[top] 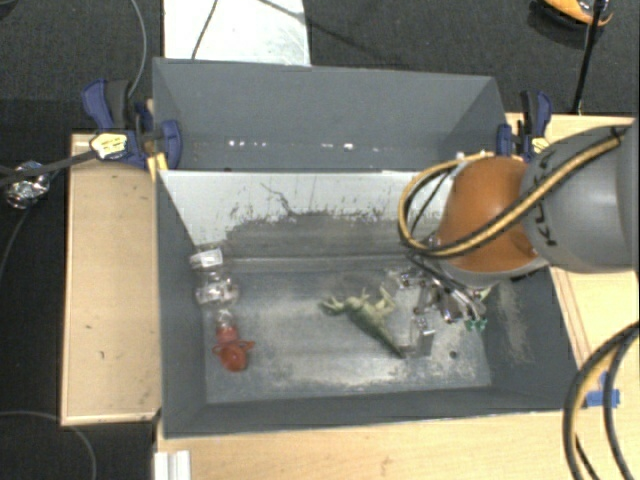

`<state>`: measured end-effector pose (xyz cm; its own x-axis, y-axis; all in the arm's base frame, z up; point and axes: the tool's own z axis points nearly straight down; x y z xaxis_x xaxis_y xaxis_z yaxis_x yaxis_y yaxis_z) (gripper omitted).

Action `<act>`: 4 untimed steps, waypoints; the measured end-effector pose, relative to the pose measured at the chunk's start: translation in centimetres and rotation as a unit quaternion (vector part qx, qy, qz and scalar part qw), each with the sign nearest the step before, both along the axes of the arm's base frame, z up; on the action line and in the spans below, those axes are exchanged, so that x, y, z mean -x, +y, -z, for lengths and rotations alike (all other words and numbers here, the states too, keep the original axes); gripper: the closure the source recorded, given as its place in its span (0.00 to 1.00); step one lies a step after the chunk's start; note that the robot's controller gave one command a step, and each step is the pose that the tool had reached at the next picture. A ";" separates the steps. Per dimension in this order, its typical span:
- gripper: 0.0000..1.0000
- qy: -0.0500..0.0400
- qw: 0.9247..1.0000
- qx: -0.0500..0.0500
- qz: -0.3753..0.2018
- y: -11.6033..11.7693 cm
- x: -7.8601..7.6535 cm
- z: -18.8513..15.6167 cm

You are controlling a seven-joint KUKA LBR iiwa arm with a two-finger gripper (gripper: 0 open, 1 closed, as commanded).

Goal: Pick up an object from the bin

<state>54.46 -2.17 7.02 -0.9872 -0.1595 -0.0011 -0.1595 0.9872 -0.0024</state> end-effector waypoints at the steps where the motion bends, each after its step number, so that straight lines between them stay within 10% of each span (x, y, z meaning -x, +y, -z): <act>1: 0.00 -0.003 0.998 -0.001 0.064 4.1 -0.6 -0.3; 2: 0.00 -0.003 0.997 -0.002 0.074 6.8 -0.6 -0.3; 3: 0.00 -0.002 0.998 -0.001 -0.068 7.1 -0.3 -0.2; 4: 1.00 -0.001 0.996 -0.002 0.093 9.1 1.3 0.0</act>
Offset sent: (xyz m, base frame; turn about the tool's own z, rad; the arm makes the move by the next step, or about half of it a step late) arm 0.0011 0.0607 -0.0002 -0.2697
